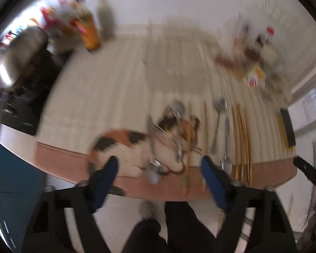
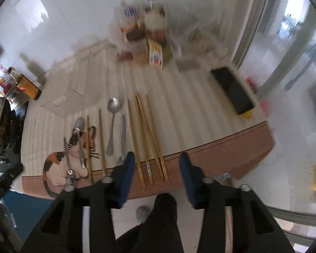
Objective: Organize utensils
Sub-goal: 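Lower both tools toward the wooden chopsticks on the cat placemat, then close left gripper on a wooden chopstick while right gripper closes on another chopstick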
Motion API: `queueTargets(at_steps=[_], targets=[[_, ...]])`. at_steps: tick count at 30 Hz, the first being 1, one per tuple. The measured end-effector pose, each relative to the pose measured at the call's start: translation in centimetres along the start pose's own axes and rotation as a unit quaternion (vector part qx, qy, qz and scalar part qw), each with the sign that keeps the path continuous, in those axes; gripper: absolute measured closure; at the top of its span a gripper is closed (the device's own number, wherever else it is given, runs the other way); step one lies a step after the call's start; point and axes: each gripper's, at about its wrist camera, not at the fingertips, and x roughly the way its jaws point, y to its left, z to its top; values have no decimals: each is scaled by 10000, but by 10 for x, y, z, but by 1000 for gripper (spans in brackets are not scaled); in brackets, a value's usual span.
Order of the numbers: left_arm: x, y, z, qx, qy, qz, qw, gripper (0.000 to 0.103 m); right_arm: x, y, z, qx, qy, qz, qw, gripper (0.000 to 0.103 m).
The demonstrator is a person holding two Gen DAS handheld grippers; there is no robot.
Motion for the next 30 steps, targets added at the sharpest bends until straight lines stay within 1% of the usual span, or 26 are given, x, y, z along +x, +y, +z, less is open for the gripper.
queueTargets(at_steps=[1,2,4,6,9,11,14,17,21,22,24,26,27,28,30], targets=[[14,-10,2,48,173,-55,9998,44,13,-4,5,-2,132,35,9999,68],[29,-20,3,91,339,-121,9993,56,29,-9,11,-10,286,65,9996,68],[58,-38,7,125,744,-256,9968,72,57,-15,22,-80,549,97,9984,68],[82,-53,13,123,1030,-421,9937,73,83,-18,32,-174,843,161,9962,68],[105,-71,26,180,1211,-549,9910,73,119,-21,44,-375,1221,150,9917,68],[120,-82,33,195,1364,-647,9883,73,136,-23,52,-446,1375,138,9894,68],[142,-94,41,271,1565,-614,9854,73,158,-23,60,-433,1589,201,9861,68],[160,-104,45,419,1709,-501,9831,73,175,-21,65,-395,1761,244,9833,68],[172,-107,48,521,1829,-410,9809,73,188,-17,68,-378,1879,326,9809,68],[171,-107,49,527,1786,-419,9816,74,190,-16,68,-386,1891,331,9806,68],[174,-111,50,572,1786,-387,9815,79,193,-12,69,-413,1873,274,9810,68],[174,-112,51,598,1750,-312,9823,91,198,-6,71,-573,1848,118,9810,69],[174,-111,51,629,1740,-271,9824,94,199,-4,72,-631,1842,47,9808,73],[175,-110,51,660,1730,-248,9824,99,199,-2,72,-685,1819,46,9809,79],[173,-109,50,649,1731,-281,9824,99,199,2,71,-724,1783,48,9813,80]])
